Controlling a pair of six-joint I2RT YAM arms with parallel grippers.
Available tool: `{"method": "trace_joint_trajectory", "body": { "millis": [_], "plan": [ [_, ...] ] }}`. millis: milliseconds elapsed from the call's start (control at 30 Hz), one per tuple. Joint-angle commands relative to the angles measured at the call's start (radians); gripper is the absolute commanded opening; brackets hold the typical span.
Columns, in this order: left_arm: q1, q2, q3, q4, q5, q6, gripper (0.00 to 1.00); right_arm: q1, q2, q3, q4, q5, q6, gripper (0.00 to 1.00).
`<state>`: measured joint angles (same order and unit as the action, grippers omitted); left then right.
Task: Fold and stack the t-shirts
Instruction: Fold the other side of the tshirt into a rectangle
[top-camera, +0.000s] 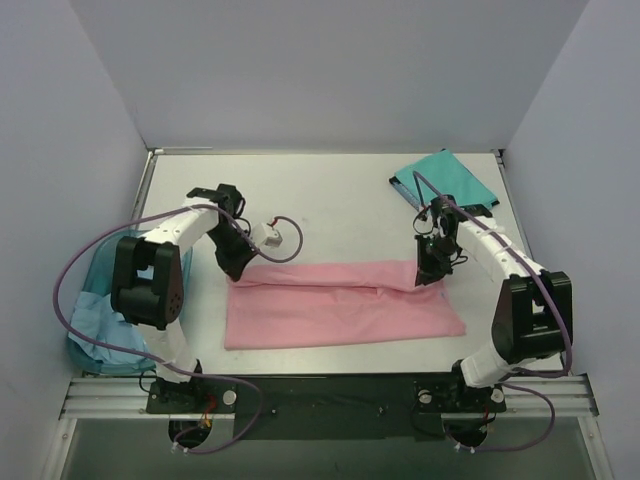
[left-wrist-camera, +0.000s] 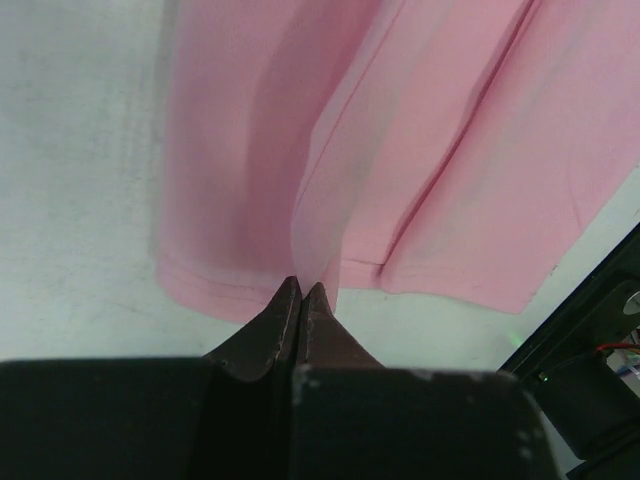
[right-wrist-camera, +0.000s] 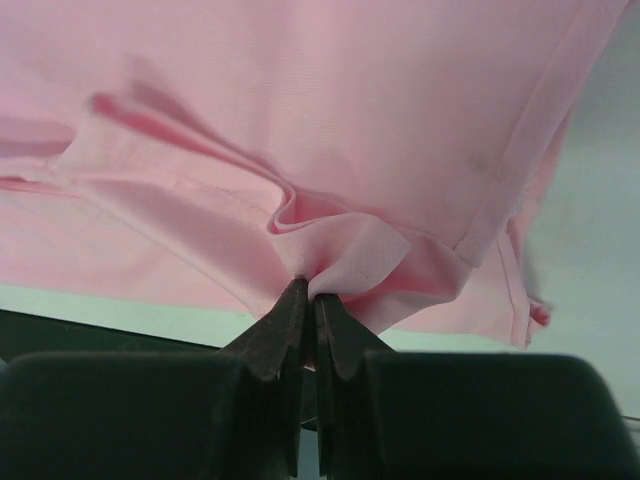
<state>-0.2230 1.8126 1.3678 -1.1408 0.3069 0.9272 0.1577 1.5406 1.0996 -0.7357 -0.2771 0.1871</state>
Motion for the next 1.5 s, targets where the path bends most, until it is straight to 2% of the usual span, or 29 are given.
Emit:
{"method": "trace_joint_trajectory", "body": {
  "millis": [0, 200, 367, 733, 767, 800, 833, 867, 900, 933, 967, 1000, 1033, 1100, 1167, 1200, 1233, 1267, 1300, 1333, 1400, 1467],
  "plan": [
    [-0.038, -0.015, -0.052, 0.052, -0.011, -0.018, 0.00, -0.047, 0.041, -0.036, 0.007, 0.018, 0.064, 0.00],
    [-0.044, -0.039, -0.079, 0.062, -0.051, -0.014, 0.00, -0.089, 0.032, -0.046, 0.007, 0.009, 0.071, 0.00],
    [-0.022, -0.059, 0.000, 0.021, -0.048, -0.028, 0.00, -0.090, -0.003, -0.012, -0.024, 0.010, 0.101, 0.00],
    [-0.055, -0.070, -0.164, 0.067, -0.064, -0.004, 0.00, -0.133, 0.085, -0.130, 0.053, -0.020, 0.189, 0.00],
    [-0.055, -0.071, -0.167, 0.065, -0.071, 0.002, 0.02, -0.139, 0.090, -0.132, 0.055, -0.013, 0.193, 0.02],
    [-0.055, -0.073, -0.167, 0.053, -0.071, 0.012, 0.08, -0.148, 0.096, -0.130, 0.056, -0.008, 0.196, 0.04],
    [-0.055, -0.076, -0.165, 0.047, -0.069, 0.018, 0.26, -0.149, 0.093, -0.129, 0.056, 0.007, 0.199, 0.17],
    [-0.055, -0.078, -0.153, 0.026, -0.065, 0.027, 0.32, -0.153, 0.089, -0.132, 0.055, 0.012, 0.204, 0.27],
    [-0.055, -0.081, -0.144, 0.010, -0.051, 0.032, 0.47, -0.153, 0.073, -0.133, 0.049, 0.018, 0.204, 0.39],
    [-0.055, -0.082, -0.124, -0.017, -0.043, 0.038, 0.52, -0.153, 0.063, -0.135, 0.047, 0.024, 0.212, 0.45],
    [-0.055, -0.084, -0.093, -0.039, -0.032, 0.047, 0.65, -0.152, 0.038, -0.135, 0.038, 0.039, 0.215, 0.48],
    [-0.055, -0.084, -0.079, -0.080, -0.011, 0.051, 0.67, -0.153, 0.021, -0.133, 0.032, 0.050, 0.219, 0.49],
    [-0.055, -0.084, -0.035, -0.112, 0.001, 0.065, 0.83, -0.153, -0.002, -0.130, 0.015, 0.070, 0.221, 0.50],
    [-0.055, -0.085, 0.038, -0.248, 0.056, 0.102, 0.85, -0.144, -0.045, -0.106, -0.022, 0.108, 0.216, 0.51],
    [-0.053, -0.090, 0.101, -0.301, 0.115, 0.119, 0.85, -0.110, -0.083, -0.067, -0.047, 0.156, 0.203, 0.51],
    [-0.053, -0.088, 0.115, -0.283, 0.133, 0.096, 0.80, -0.092, -0.091, -0.034, -0.053, 0.188, 0.192, 0.49],
    [-0.053, -0.085, 0.117, -0.199, 0.130, 0.022, 0.73, -0.051, -0.100, -0.018, -0.054, 0.200, 0.190, 0.47],
    [-0.056, -0.081, 0.111, -0.156, 0.109, -0.029, 0.45, -0.032, -0.100, 0.014, -0.054, 0.213, 0.192, 0.37],
    [-0.058, -0.067, 0.088, -0.076, 0.100, -0.097, 0.35, 0.008, -0.087, 0.025, -0.045, 0.210, 0.196, 0.30],
    [-0.062, -0.050, 0.073, -0.045, 0.078, -0.131, 0.19, 0.025, -0.074, 0.045, -0.034, 0.176, 0.195, 0.18],
    [-0.084, -0.030, 0.016, 0.019, 0.037, -0.166, 0.15, 0.060, -0.031, 0.057, -0.022, 0.136, 0.204, 0.00],
    [-0.101, -0.029, -0.048, 0.088, -0.014, -0.186, 0.15, 0.078, 0.006, 0.037, -0.008, 0.110, 0.227, 0.00]
  ]
}}
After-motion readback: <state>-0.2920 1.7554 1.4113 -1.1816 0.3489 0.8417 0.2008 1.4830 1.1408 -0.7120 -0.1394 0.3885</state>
